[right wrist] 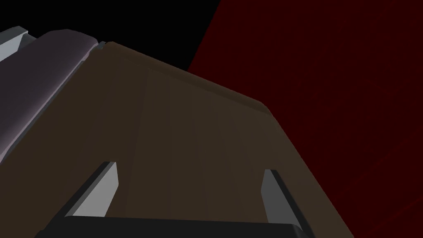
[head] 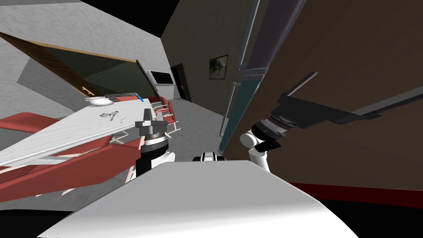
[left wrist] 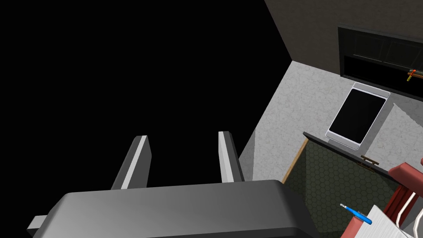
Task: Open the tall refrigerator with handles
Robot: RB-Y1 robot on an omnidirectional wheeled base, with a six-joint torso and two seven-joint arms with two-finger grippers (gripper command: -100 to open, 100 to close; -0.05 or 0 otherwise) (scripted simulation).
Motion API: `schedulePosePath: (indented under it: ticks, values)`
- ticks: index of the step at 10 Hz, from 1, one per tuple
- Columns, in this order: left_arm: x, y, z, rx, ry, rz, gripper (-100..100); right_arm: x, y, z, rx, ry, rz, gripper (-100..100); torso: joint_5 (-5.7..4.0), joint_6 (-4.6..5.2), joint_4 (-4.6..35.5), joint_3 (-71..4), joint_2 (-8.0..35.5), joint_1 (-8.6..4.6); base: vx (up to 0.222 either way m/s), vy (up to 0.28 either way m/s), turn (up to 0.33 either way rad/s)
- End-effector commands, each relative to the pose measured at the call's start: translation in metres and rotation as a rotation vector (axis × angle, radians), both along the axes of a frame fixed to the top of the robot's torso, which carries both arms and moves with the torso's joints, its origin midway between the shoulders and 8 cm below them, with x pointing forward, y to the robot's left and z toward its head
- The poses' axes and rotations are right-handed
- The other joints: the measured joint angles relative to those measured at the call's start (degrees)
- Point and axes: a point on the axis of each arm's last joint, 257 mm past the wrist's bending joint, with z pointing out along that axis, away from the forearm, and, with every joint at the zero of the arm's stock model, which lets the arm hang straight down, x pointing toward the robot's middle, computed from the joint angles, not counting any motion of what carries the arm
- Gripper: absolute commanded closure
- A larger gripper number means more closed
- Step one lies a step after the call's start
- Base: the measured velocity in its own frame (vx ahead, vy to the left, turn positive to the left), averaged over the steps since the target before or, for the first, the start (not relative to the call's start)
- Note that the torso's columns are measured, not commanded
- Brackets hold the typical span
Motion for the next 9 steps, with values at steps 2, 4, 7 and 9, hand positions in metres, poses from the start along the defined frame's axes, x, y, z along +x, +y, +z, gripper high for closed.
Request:
schedulePosePath:
  ticks: [2, 4, 7, 9]
  values:
    - [0.0, 0.0, 0.0, 0.0, 0.0, 0.0, 0, -0.02, -0.019, 0.012, 0.104, -0.145, 0.082, -100, 0.0, 0.0, 0.0, 0.0, 0.0, 0.0, 0.039, 0.01, 0.09]
    - [0.0, 0.0, 0.0, 0.0, 0.0, 0.0, 0, -0.025, -0.03, 0.015, 0.164, -0.205, 0.131, -100, 0.0, 0.0, 0.0, 0.0, 0.0, -0.01, 0.036, 0.007, 0.079]
    - [0.0, 0.0, 0.0, 0.0, 0.0, 0.0, 0, -0.026, -0.045, 0.018, 0.243, -0.27, 0.211, -100, 0.0, -0.02, 0.0, 0.0, 0.0, 0.0, 0.032, 0.002, 0.074]
    - [0.0, 0.0, 0.0, 0.0, 0.0, 0.0, 0, -0.027, -0.056, 0.019, 0.302, -0.321, 0.263, -100, 0.01, -0.02, 0.0, 0.0, 0.0, 0.02, 0.028, 0.003, 0.092]
